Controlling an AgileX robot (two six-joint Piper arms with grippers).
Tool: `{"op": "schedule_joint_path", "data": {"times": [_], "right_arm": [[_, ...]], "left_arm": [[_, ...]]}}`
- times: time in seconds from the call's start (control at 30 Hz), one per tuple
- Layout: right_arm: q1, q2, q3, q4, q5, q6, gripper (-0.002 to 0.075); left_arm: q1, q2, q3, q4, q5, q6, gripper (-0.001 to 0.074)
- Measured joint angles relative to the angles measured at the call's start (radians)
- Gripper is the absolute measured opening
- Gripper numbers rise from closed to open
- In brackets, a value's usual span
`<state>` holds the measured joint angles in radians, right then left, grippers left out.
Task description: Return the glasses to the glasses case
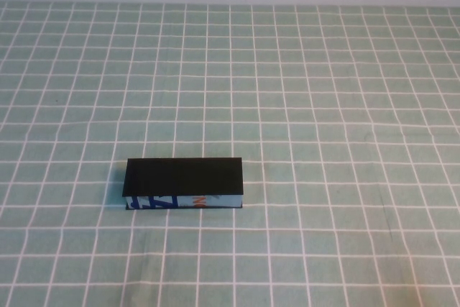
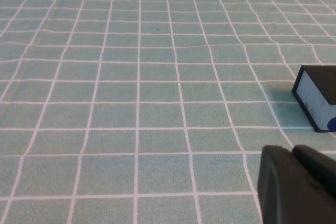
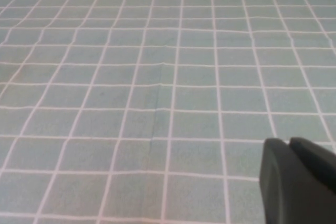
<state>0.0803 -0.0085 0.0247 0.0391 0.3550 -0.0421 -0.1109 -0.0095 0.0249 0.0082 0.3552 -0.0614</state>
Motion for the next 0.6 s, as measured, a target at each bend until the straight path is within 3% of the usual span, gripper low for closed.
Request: {"op": "schedule_joint_path", "data": {"times": [0.2, 0.6], "right_arm": [[-0.071, 0.000, 0.000, -0.012, 0.000, 0.015, -0.0011], [-0.075, 0.000, -0.002, -0.016, 0.022, -0.024, -0.0011]], "left_arm": [[0.000, 0.000, 0.000, 0.000, 0.000, 0.000, 0.0001], [0.000, -0.001, 0.000, 0.000, 0.000, 0.000, 0.0001]]}}
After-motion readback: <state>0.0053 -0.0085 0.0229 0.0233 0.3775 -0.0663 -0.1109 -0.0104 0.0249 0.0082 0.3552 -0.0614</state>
